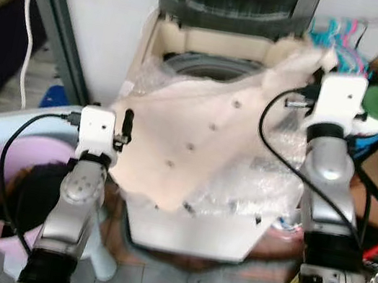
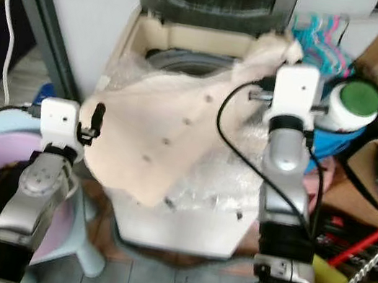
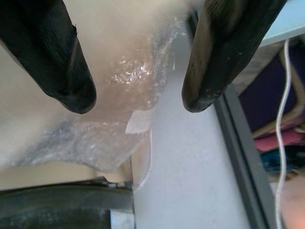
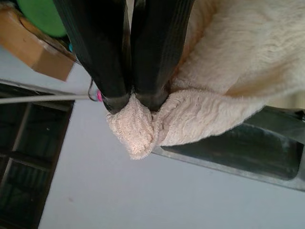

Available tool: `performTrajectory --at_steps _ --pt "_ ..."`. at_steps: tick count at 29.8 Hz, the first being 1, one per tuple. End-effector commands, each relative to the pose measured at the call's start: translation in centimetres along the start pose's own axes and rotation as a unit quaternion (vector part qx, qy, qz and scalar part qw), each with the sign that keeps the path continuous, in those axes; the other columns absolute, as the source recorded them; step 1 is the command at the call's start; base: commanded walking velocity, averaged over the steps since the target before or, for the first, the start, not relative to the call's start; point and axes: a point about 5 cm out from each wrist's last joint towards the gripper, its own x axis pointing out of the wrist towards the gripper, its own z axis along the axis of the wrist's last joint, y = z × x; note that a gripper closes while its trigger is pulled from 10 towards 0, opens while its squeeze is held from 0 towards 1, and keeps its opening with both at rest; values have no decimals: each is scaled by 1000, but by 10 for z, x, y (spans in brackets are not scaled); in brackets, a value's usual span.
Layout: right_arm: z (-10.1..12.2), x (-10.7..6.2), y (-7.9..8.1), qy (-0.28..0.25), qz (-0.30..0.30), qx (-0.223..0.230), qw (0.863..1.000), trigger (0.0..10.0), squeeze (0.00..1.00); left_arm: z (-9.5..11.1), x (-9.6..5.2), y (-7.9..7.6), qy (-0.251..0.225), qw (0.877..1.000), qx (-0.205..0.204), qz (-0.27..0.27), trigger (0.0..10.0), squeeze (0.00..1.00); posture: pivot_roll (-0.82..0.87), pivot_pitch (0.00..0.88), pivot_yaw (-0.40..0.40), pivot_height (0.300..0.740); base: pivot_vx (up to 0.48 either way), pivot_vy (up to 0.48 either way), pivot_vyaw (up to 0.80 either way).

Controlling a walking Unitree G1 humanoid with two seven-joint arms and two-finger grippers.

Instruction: Clothes washing

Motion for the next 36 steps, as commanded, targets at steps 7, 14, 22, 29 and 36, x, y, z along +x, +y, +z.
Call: performTrajectory --at_steps 7,14,22,29,36 --pt "15 12 10 -32 50 8 998 10000 0 5 1 5 -13 1000 -9 9 10000 0 -39 0 49 740 198 0 0" --pt "36 24 21 -86 134 -7 987 10000 0 5 0 7 -12 1000 -13 14 10000 0 -36 0 43 740 433 0 0" --pt "70 47 36 -139 222 9 965 10000 0 3 0 6 -6 1000 -16 22 10000 0 -36 0 36 740 366 0 155" --pt "118 73 63 -182 319 -27 930 10000 0 4 0 2 -12 999 -18 26 10000 0 -37 0 28 740 0 0 0" --pt "203 114 13 -234 134 -32 962 10000 0 2 -4 -4 -10 999 -23 25 10000 0 -20 0 2 740 0 0 0"
